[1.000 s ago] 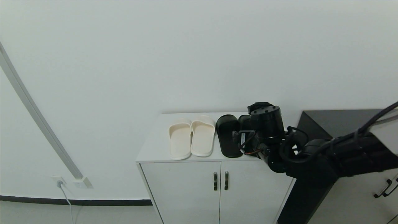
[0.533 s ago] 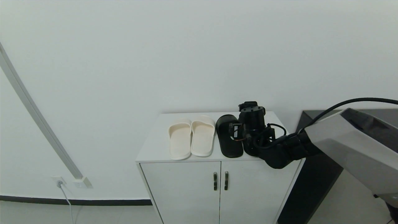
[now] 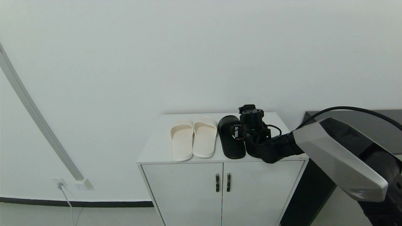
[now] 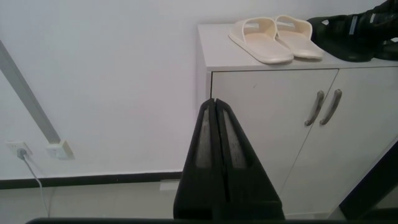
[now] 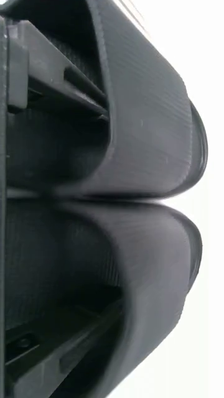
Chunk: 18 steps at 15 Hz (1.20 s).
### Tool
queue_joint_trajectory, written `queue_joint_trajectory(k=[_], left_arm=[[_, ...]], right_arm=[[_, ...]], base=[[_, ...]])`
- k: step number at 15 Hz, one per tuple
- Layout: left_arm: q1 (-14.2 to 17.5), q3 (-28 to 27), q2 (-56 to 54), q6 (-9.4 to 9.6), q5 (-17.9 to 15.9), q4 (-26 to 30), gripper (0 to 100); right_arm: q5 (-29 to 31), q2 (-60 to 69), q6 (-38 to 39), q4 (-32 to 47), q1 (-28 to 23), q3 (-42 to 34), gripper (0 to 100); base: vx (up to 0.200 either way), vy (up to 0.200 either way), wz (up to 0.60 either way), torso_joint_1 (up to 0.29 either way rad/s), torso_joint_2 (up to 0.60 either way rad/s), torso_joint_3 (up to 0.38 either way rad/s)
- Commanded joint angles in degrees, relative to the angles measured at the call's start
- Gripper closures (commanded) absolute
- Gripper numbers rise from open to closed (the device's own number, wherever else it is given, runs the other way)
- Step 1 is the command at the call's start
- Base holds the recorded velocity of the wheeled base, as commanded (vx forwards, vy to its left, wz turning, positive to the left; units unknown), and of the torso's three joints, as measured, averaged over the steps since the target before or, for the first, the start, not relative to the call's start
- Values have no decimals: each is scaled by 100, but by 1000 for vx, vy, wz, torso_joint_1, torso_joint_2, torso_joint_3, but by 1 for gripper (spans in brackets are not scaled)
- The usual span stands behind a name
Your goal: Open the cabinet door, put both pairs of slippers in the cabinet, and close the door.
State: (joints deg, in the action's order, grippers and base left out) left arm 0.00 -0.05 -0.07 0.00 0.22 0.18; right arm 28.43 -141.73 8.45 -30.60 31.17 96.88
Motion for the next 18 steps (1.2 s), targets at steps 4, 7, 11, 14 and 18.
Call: queue_joint_trajectory(k=[4,7,11,14,18], left_arm=[[0,-4,7,0,4,-1,100],[0,5,7,0,4,-1,100],[0,-4,7,0,13,-1,100],[0,5,7,-18,13,-1,100],[0,5,7,-18,13,-1,100]], right_arm=[[-13,-92,-98,36,-23,217,100],[-4,-74,-115,36,-23,191,100],[14,602,-124,10,73,-380,100],[5,1851,-115,-254,363,-1945,100],[-4,3740,-115,-711,1190,-4247,100]], base=[[0,0,0,0,0,0],[0,0,0,0,0,0],[0,0,0,0,0,0],[0,0,0,0,0,0],[0,0,0,0,0,0]])
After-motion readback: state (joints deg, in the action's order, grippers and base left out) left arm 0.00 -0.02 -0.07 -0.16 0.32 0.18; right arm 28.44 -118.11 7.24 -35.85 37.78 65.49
